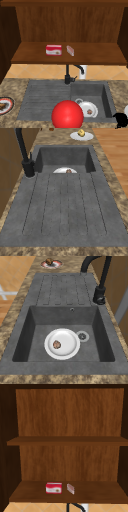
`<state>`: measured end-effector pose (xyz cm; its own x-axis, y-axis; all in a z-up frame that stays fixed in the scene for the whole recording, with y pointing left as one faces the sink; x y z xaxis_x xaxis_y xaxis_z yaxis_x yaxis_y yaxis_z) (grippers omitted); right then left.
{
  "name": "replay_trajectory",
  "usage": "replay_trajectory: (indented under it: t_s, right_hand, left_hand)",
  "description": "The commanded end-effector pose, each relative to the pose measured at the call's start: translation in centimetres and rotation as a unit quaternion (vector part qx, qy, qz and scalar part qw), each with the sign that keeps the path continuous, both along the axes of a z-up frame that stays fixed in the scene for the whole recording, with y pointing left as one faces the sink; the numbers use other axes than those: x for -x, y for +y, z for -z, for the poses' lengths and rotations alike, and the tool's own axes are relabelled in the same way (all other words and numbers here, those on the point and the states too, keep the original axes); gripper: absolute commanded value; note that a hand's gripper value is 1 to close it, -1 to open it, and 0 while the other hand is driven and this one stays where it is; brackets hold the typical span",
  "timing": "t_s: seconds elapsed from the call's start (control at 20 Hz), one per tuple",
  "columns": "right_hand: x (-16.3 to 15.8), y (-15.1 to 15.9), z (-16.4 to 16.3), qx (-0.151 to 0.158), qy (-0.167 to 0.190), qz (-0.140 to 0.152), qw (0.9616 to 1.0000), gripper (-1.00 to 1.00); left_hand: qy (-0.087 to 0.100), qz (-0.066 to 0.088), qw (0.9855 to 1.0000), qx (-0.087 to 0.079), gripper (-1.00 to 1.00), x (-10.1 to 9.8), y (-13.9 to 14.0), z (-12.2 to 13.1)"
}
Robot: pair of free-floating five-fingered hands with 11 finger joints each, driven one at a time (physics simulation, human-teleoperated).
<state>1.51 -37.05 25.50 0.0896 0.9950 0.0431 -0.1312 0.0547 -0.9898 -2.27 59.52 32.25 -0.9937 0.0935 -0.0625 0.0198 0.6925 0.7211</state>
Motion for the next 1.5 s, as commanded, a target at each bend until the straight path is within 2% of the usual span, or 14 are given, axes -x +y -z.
replay_trajectory:
  t_s: [0.0,0.3,0.5,0.9,1.1,1.25,1.4,1.45]
  right_hand:
    - [0.0,0.0,0.0,0.000,0.000,0.000,1.0000,0.00]
    - [0.0,0.0,0.0,0.000,0.000,0.000,1.0000,0.00]
    - [0.0,0.0,0.0,0.000,0.000,0.000,1.0000,0.00]
    - [0.0,0.0,0.0,0.000,0.000,0.000,1.0000,0.00]
    - [0.0,0.0,0.0,0.000,0.000,0.000,1.0000,0.00]
    - [0.0,0.0,0.0,0.000,0.000,0.000,1.0000,0.00]
    - [0.0,0.0,0.0,0.000,0.000,0.000,1.0000,0.00]
    - [0.0,0.0,0.0,0.000,0.000,0.000,1.0000,0.00]
  left_hand:
    - [0.000,0.000,0.9981,-0.062,-1.00,-0.2,-0.6,0.3]
    - [0.001,-0.001,0.9963,-0.086,-1.00,-0.4,-1.6,0.7]
    - [0.009,-0.002,0.9948,-0.101,-1.00,-0.6,-2.5,1.5]
    - [0.013,-0.002,0.9900,-0.140,-1.00,-2.6,-3.2,2.0]
    - [0.018,-0.002,0.9870,-0.160,-1.00,-4.6,-3.2,2.2]
    - [0.031,-0.001,0.9843,-0.174,-1.00,-6.7,-3.0,2.9]
    - [0.042,0.001,0.9837,-0.175,-1.00,-8.8,-2.4,3.7]
    - [0.045,0.002,0.9830,-0.178,-1.00,-9.4,-2.2,4.0]
